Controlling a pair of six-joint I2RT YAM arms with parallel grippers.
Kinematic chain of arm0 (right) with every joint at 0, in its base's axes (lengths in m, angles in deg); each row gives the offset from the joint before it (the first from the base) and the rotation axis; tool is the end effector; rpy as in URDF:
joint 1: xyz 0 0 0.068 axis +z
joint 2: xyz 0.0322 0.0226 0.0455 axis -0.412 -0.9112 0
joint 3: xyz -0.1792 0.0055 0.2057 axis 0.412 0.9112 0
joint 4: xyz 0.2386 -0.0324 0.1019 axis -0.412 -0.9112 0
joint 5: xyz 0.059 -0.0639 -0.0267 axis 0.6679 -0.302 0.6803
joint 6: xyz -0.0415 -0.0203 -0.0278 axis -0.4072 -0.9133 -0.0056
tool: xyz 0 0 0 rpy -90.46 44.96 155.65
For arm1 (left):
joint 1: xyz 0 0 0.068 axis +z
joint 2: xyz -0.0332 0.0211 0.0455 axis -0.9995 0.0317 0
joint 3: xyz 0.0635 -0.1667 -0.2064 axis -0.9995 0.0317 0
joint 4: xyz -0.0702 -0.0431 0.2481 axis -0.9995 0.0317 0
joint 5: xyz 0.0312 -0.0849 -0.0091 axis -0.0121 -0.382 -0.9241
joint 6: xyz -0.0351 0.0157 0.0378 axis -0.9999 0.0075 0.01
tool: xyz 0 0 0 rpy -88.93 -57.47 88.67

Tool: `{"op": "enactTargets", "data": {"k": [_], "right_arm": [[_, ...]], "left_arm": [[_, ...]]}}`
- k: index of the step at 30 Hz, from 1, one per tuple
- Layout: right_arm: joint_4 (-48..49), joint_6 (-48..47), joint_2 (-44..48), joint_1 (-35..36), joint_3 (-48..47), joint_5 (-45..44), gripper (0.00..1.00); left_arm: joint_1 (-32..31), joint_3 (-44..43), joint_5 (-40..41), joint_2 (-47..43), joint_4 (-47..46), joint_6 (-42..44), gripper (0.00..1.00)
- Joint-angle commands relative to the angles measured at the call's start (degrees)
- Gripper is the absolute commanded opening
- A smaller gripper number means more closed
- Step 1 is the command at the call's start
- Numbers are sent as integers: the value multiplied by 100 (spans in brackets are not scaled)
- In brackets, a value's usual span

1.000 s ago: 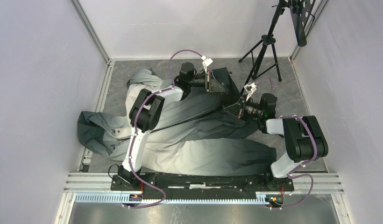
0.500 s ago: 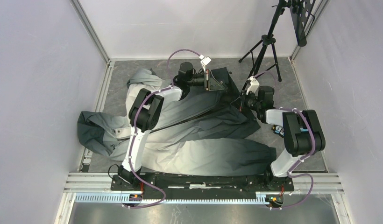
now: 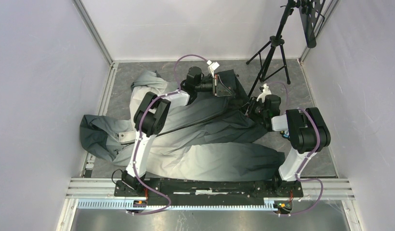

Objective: Zip up the jacket

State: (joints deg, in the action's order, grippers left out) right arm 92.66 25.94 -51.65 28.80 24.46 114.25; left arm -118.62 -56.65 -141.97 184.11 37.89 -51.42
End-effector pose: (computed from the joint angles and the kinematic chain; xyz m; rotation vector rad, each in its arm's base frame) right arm 0.3224 0.0401 0.1173 0.1749 2.1431 0.7892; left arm 0.4319 -0.2870 0.1796 0.6185 1.8751 -1.6620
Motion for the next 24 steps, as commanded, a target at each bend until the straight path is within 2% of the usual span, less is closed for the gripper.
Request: {"op": "enactTargets", "data": {"k": [1, 5, 8, 10, 14, 19, 24], "right_arm": [[393, 298, 189, -8, 185, -644, 34], [586, 425, 149, -5, 278, -728, 34], [821, 402, 95, -1, 336, -741, 27], [994, 221, 104, -5, 358, -756, 20], [1385, -230, 173, -7, 373, -578, 1], [1690, -748, 599, 1, 466, 440, 0], [1754, -550, 1141, 1, 774, 1131, 0]], "left_arm": [[-24, -71, 82, -359, -108, 8, 2], [-24, -100, 98, -349, -113, 14, 2], [-24, -109, 100, -333, -113, 1, 2], [-24, -109, 92, -322, -121, 13, 2], [-24, -133, 96, -314, -78, 49, 2], [-7, -288, 9, -313, 199, 269, 2], [40, -471, -316, -313, 371, 592, 2]]}}
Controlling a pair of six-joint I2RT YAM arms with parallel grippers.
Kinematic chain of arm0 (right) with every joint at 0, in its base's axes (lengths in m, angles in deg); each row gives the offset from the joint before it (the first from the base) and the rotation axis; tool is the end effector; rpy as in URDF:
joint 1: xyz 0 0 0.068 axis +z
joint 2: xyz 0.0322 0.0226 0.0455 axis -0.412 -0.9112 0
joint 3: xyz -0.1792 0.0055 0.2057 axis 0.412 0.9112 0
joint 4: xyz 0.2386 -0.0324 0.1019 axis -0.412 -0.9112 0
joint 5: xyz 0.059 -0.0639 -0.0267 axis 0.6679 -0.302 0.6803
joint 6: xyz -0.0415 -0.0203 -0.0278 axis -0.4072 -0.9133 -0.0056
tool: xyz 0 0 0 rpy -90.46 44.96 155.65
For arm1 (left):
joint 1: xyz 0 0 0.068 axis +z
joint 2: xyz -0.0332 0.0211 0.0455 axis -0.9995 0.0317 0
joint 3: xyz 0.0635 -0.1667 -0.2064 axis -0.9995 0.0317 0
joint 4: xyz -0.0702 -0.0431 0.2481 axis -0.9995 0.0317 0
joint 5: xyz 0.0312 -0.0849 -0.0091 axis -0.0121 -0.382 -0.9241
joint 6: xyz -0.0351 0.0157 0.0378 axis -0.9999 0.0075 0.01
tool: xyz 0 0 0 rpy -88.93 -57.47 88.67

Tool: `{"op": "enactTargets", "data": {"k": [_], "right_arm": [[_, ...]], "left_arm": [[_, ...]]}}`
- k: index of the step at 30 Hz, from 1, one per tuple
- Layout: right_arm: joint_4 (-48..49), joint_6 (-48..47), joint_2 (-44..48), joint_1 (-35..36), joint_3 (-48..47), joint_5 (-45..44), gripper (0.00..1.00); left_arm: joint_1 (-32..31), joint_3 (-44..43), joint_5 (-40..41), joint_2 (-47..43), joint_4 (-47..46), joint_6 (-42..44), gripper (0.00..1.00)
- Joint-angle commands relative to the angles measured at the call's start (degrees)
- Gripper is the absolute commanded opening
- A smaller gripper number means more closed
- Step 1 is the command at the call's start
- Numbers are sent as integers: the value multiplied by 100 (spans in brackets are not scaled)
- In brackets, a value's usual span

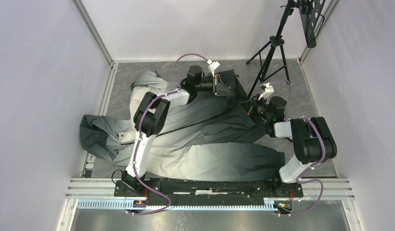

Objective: Zip up the jacket

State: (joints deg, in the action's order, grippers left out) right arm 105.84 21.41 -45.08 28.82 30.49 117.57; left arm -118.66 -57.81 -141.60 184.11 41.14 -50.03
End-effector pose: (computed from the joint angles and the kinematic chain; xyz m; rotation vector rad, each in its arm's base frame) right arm 0.3037 0.0406 0.1473 -0.0324 1.9047 0.7896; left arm 0.4335 -0.2881 0.1808 0.6189 1.9005 -1.6455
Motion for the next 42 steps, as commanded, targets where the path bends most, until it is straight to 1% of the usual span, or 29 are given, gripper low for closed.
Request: {"op": "enactTargets", "data": {"k": [1, 6, 9, 14, 16, 21, 22, 24, 25, 27, 29, 34, 38, 42], "right_arm": [[398, -51, 537, -8, 180, 973, 0], [27, 127, 795, -2, 83, 1477, 0], [18, 374, 840, -11, 19, 1704, 0], [136, 914, 732, -20, -173, 2213, 0], [92, 1125, 576, -46, -324, 2344, 0], [1043, 2101, 264, -230, -312, 2576, 0], [1341, 2378, 172, -298, -306, 2617, 0], [2288, 3107, -58, -403, -214, 2788, 0], [2796, 3485, -183, -408, -179, 2837, 0], [3463, 3936, -419, -405, -179, 2932, 0], [3834, 4193, -563, -405, -201, 2960, 0], [3738, 4053, -562, -405, -197, 2981, 0], [3918, 4158, -570, -405, -178, 3026, 0], [3940, 4180, -620, -405, -195, 3025, 0]], "left_arm": [[66, -378, -448, -313, 32, 493, 2], [112, -372, -679, -365, -43, 698, 2], [112, -333, -783, -397, -246, 678, 2], [112, -186, -950, -427, -791, 522, 2], [108, -80, -1044, -420, -1233, 279, 2], [121, 32, -1273, -251, -2599, -682, 2], [126, 49, -1302, -220, -2801, -866, 2], [147, 80, -1325, -184, -3140, -1096, 2], [152, 92, -1319, -167, -3202, -1156, 2], [156, 94, -1333, -164, -3216, -1163, 2], [156, 115, -1334, -163, -3216, -1154, 2], [156, 158, -1313, -156, -3067, -1022, 2], [156, 151, -1271, -182, -2742, -723, 2], [165, 145, -1282, -164, -2787, -761, 2]]}}
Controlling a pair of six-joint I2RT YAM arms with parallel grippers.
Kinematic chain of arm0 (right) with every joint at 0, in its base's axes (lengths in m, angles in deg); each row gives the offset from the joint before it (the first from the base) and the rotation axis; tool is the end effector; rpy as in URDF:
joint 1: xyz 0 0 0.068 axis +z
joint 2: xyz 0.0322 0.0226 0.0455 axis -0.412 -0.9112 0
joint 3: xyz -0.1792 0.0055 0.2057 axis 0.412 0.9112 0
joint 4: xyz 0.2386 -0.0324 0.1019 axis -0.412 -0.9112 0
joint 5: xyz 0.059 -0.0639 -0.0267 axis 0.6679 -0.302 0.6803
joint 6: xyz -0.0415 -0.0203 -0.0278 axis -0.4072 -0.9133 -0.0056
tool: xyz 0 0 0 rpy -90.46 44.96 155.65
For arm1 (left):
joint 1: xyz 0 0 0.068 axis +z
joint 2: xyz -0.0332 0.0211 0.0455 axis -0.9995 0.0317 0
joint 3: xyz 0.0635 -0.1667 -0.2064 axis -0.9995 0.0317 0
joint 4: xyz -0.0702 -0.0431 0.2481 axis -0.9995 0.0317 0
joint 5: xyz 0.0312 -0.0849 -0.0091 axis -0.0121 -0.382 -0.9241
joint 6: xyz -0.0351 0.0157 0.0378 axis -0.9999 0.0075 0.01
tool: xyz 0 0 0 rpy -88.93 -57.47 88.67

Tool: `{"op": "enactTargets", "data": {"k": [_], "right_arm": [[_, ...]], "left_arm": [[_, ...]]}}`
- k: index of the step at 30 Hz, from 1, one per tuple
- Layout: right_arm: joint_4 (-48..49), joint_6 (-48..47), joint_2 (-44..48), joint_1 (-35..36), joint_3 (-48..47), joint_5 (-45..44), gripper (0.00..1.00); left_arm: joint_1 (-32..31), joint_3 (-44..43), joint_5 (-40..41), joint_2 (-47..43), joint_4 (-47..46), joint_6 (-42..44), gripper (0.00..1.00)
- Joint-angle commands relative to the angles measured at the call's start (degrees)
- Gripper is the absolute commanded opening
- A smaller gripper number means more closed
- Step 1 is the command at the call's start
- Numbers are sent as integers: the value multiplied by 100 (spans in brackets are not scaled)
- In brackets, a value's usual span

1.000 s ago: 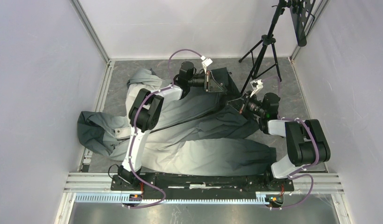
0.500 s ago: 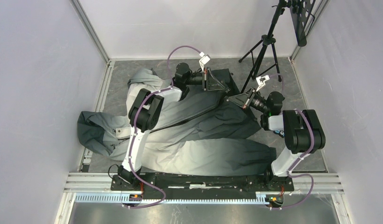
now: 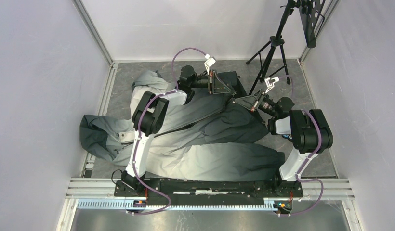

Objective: Zip up the jacket

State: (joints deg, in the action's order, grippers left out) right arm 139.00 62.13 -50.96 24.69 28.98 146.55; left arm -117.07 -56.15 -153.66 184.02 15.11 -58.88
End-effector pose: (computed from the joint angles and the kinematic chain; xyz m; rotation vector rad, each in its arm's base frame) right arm 0.3073 0.0317 0.1816 -0.0545 1.6713 1.5534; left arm 0.4296 -0.2739 0.2136 0.8714 1.5341 -1.7800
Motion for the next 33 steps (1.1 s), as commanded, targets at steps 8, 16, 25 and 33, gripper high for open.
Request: {"op": "enactTargets", "data": {"k": [8, 16, 25, 33], "right_arm": [[718, 223, -141, 6, -79, 86, 0], [895, 382, -254, 8, -90, 66, 0], [941, 380, -185, 3, -88, 75, 0], [965, 406, -174, 6, -80, 75, 0]], "left_arm": [[5, 12, -123, -123, -455, -129, 2], [0, 27, -153, -100, -632, -308, 2], [-1, 39, -119, -54, -591, -313, 2], [-3, 29, -103, -80, -341, -112, 2]]}}
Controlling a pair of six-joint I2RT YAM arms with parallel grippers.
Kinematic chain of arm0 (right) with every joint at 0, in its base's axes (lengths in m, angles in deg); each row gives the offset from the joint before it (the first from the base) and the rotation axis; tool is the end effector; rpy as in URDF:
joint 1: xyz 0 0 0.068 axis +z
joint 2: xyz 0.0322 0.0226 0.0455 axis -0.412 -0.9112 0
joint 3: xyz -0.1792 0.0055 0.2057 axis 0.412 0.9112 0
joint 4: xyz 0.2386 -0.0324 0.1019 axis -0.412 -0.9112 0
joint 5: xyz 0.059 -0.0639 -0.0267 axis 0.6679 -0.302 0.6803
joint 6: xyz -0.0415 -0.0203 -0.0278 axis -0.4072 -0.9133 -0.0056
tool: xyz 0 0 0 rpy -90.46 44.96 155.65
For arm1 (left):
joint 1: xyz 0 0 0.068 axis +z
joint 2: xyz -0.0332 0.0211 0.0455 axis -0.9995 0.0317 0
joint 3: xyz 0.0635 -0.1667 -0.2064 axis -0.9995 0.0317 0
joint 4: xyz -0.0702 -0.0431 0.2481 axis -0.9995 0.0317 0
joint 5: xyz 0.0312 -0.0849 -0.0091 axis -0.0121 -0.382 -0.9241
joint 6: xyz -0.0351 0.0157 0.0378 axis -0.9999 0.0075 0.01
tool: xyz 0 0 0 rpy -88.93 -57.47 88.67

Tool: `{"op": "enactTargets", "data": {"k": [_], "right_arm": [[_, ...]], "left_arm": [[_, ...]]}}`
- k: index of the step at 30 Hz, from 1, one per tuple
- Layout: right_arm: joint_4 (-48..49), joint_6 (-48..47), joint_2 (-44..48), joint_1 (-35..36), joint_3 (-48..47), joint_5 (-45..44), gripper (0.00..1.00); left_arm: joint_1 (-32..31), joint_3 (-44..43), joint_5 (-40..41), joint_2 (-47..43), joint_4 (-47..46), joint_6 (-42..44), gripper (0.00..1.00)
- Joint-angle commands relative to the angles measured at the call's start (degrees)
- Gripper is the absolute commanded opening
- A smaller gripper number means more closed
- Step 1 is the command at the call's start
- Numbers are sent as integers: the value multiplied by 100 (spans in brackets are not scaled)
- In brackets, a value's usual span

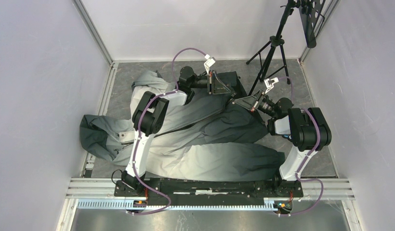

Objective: Zip up the jacket

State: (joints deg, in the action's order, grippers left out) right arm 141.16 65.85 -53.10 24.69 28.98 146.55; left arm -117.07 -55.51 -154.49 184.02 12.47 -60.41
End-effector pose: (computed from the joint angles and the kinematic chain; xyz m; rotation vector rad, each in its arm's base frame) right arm 0.3090 0.0317 0.1742 -0.0005 1.6877 1.6014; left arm 0.4272 -0.2728 0.2140 0.8861 1.5160 -1.7946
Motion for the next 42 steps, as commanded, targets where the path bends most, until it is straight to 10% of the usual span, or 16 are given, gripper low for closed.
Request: {"op": "enactTargets", "data": {"k": [1, 42], "right_arm": [[760, 47, 38, 8, -88, 83, 0], [693, 191, -85, -87, -132, -117, 0]], "left_arm": [[-4, -22, -18, -76, -61, 50, 2], [-91, 235, -106, -194, 14, 231, 2]]}}
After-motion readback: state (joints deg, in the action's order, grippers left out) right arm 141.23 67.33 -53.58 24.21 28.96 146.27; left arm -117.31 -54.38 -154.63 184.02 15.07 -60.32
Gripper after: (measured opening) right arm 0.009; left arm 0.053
